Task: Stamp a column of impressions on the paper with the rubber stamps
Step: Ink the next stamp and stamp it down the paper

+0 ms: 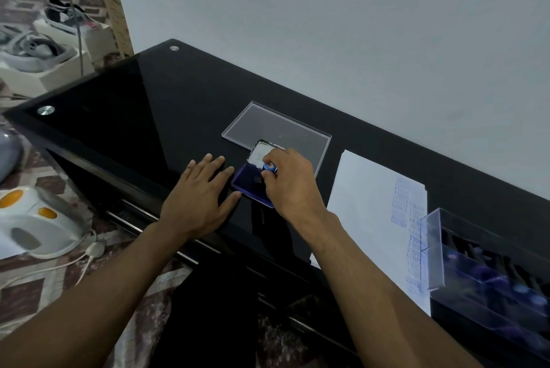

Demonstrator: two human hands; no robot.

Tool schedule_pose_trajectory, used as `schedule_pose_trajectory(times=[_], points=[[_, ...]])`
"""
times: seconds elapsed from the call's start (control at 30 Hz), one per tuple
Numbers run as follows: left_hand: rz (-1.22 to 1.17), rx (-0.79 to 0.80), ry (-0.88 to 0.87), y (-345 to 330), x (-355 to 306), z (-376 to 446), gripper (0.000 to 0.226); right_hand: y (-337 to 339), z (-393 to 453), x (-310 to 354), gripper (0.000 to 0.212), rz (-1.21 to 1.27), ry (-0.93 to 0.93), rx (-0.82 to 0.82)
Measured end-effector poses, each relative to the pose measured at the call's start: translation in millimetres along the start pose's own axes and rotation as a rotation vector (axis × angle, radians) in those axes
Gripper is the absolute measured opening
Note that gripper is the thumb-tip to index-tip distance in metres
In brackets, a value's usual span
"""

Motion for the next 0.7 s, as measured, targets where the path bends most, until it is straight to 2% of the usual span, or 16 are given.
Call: schedule_pose_trajectory(times=[0.37, 0.7], points=[[0.010, -0.022, 0.003, -3.0, 1.1, 0.6, 0.076, -2.8, 7.0, 0.1, 0.022, 0.000, -0.019, 0.068], [-0.010, -0.034, 0.002, -1.5, -0.3, -1.1, 0.074, 3.7, 4.8, 1.4, 0.009, -0.008, 0.021, 0.074]])
Point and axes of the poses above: each hand's wrist, its own z-axis towards the middle knuckle, its own y-axis out of the back of the hand, x = y × z, the point moved 2 cm from there along z, towards the middle knuckle, and after that the axes turned 13 degrees about y, right-handed, at the moved point
